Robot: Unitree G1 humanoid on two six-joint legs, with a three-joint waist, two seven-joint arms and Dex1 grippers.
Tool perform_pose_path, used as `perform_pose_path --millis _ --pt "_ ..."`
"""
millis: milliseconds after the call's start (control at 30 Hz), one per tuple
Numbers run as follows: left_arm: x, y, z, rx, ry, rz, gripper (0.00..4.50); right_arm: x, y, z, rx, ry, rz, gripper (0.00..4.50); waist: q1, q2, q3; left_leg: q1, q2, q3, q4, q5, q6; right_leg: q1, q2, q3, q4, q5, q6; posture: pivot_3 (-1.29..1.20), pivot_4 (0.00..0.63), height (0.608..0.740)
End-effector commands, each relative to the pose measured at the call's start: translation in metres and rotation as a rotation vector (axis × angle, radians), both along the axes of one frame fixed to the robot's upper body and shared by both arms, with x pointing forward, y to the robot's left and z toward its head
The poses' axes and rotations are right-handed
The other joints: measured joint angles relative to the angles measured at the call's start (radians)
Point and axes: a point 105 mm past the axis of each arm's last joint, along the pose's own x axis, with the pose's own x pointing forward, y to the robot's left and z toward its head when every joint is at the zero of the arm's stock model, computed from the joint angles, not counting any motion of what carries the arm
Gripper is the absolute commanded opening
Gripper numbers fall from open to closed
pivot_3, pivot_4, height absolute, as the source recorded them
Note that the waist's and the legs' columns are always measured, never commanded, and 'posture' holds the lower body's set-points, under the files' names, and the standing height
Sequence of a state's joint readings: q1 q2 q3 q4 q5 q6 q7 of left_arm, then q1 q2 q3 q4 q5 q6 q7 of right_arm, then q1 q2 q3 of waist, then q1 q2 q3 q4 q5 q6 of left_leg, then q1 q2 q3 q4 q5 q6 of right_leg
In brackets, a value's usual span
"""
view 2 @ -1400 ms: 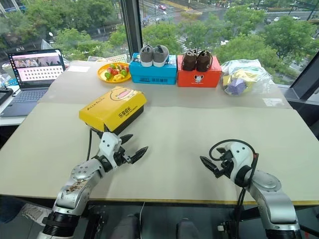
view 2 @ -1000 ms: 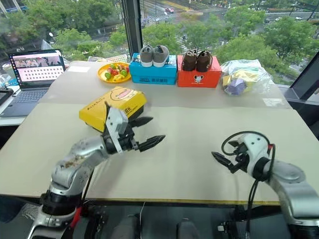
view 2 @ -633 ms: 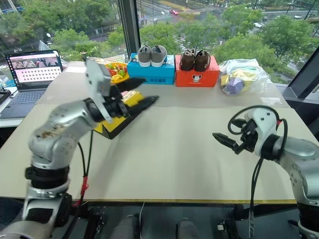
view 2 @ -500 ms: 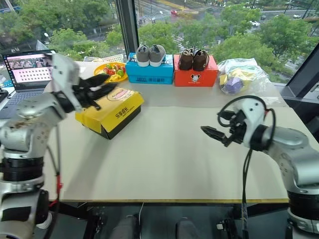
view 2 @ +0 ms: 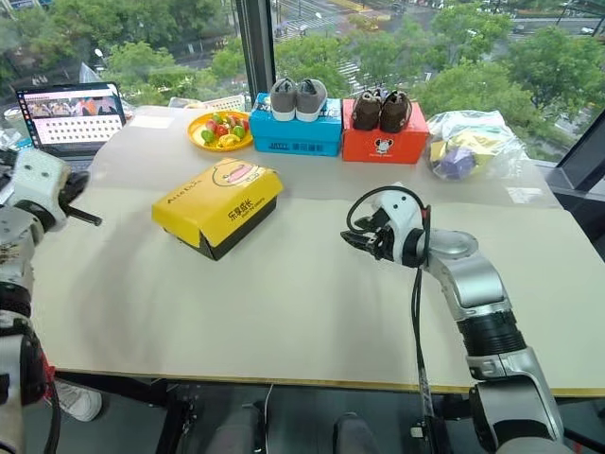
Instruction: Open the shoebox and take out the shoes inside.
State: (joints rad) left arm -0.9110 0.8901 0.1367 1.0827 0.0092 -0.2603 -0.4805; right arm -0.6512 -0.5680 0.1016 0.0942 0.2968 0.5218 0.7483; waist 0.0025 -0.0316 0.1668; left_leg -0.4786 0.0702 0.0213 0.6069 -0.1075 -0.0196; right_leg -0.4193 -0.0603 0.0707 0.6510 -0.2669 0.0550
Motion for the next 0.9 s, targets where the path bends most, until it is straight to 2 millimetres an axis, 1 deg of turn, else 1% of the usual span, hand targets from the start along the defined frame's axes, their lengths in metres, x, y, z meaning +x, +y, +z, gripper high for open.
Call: perform_pose_path --millis 33,67,100,200,300,367,433,533,567,633,667,733,767,867,900 --pt "0.002 0.006 0.015 0.078 -0.052 0.064 0.00 -0.004 0.001 0.018 0.020 -0.081 0.007 0.95 0.007 0.000 0.000 0.000 0.000 0.000 0.000 0.000 0.000 -0.001 0.000 0.000 0.001 0.000 0.000 0.00 0.150 0.739" --pt "0.004 0.005 0.015 0.081 -0.053 0.071 0.00 -0.005 0.001 0.018 0.019 -0.081 0.005 0.58 0.010 0.000 0.000 0.000 0.000 0.000 0.000 0.000 0.000 -0.001 0.000 0.000 0.003 0.000 0.000 0.00 0.150 0.739" --pt "0.008 -0.001 0.009 0.085 -0.040 0.058 0.00 -0.006 0.000 0.016 0.016 -0.080 -0.005 0.24 0.012 0.000 0.000 0.000 0.000 0.000 0.000 0.000 0.000 -0.002 0.000 0.000 0.005 0.000 0.000 0.00 0.150 0.739" --pt "0.018 -0.018 -0.012 0.170 0.025 0.025 0.00 -0.011 -0.007 0.017 0.010 -0.082 -0.035 0.24 0.016 0.000 0.000 0.001 0.000 0.000 0.000 0.001 -0.002 -0.002 0.000 -0.001 0.008 -0.001 -0.001 0.00 0.150 0.739" --pt "0.022 -0.025 -0.026 0.206 0.069 0.023 0.00 -0.016 -0.015 0.021 0.003 -0.089 -0.065 0.24 0.013 0.000 0.000 0.001 0.000 0.000 0.002 0.001 -0.002 -0.002 0.000 0.000 0.011 -0.001 -0.001 0.00 0.150 0.739" --pt "0.026 -0.034 -0.038 0.265 0.113 -0.006 0.00 -0.021 -0.022 0.026 -0.009 -0.094 -0.087 0.24 0.011 0.000 0.000 0.001 0.000 0.000 0.002 0.001 -0.003 -0.003 0.000 0.000 0.011 -0.001 -0.001 0.00 0.150 0.739" --pt "0.027 -0.040 -0.045 0.323 0.139 -0.027 0.00 -0.026 -0.029 0.029 -0.021 -0.097 -0.108 0.24 0.010 0.000 0.000 0.001 0.000 0.000 0.001 0.001 -0.003 -0.003 0.000 0.000 0.011 -0.001 -0.002 0.00 0.150 0.739" --pt "0.030 -0.049 -0.053 0.340 0.167 -0.055 0.00 -0.032 -0.039 0.034 -0.032 -0.100 -0.142 0.24 0.008 0.000 0.000 0.001 0.000 0.000 0.000 0.001 -0.002 -0.004 0.000 0.000 0.011 -0.001 -0.002 0.00 0.150 0.739" --pt "0.032 -0.055 -0.056 0.336 0.176 -0.082 0.00 -0.034 -0.042 0.035 -0.035 -0.099 -0.154 0.24 0.009 0.000 0.000 0.001 0.000 0.000 0.000 0.001 -0.002 -0.004 0.000 0.000 0.011 -0.001 -0.002 0.00 0.150 0.739" --pt "0.034 -0.063 -0.058 0.328 0.182 -0.112 0.00 -0.035 -0.045 0.035 -0.037 -0.096 -0.166 0.24 0.008 0.000 0.000 0.001 0.000 0.000 0.001 0.001 -0.002 -0.003 0.000 0.000 0.011 -0.001 -0.002 0.00 0.150 0.739" --pt "0.036 -0.083 -0.063 0.268 0.191 -0.221 0.00 -0.036 -0.047 0.034 -0.039 -0.093 -0.175 0.24 0.008 0.000 0.000 0.001 0.000 0.000 0.001 0.001 -0.002 -0.003 0.000 0.000 0.012 -0.001 -0.002 0.00 0.150 0.739" --pt "0.034 -0.120 -0.075 0.234 0.231 -0.433 0.00 -0.037 -0.050 0.032 -0.045 -0.090 -0.187 0.24 0.011 0.000 0.000 0.002 0.000 0.000 0.002 0.001 -0.002 -0.002 0.000 0.000 0.012 -0.001 -0.002 0.00 0.150 0.739" --pt "0.032 -0.134 -0.078 0.215 0.238 -0.517 0.00 -0.036 -0.052 0.032 -0.046 -0.090 -0.192 0.24 0.015 0.000 0.000 0.002 0.000 0.000 0.002 0.001 -0.003 -0.002 0.000 0.000 0.012 -0.001 -0.002 0.00 0.150 0.739" --pt "0.025 -0.165 -0.080 0.180 0.240 -0.709 0.00 -0.034 -0.055 0.031 -0.045 -0.092 -0.201 0.24 0.023 0.000 0.000 0.002 -0.001 0.000 0.002 0.001 -0.002 -0.002 0.000 0.000 0.011 -0.001 -0.002 0.00 0.150 0.739" --pt "0.019 -0.181 -0.080 0.169 0.241 -0.817 0.00 -0.033 -0.055 0.030 -0.047 -0.091 -0.200 0.24 0.022 0.000 0.000 0.002 -0.001 0.000 0.002 0.001 -0.002 -0.002 0.000 0.000 0.011 -0.001 -0.002 0.00 0.150 0.739"
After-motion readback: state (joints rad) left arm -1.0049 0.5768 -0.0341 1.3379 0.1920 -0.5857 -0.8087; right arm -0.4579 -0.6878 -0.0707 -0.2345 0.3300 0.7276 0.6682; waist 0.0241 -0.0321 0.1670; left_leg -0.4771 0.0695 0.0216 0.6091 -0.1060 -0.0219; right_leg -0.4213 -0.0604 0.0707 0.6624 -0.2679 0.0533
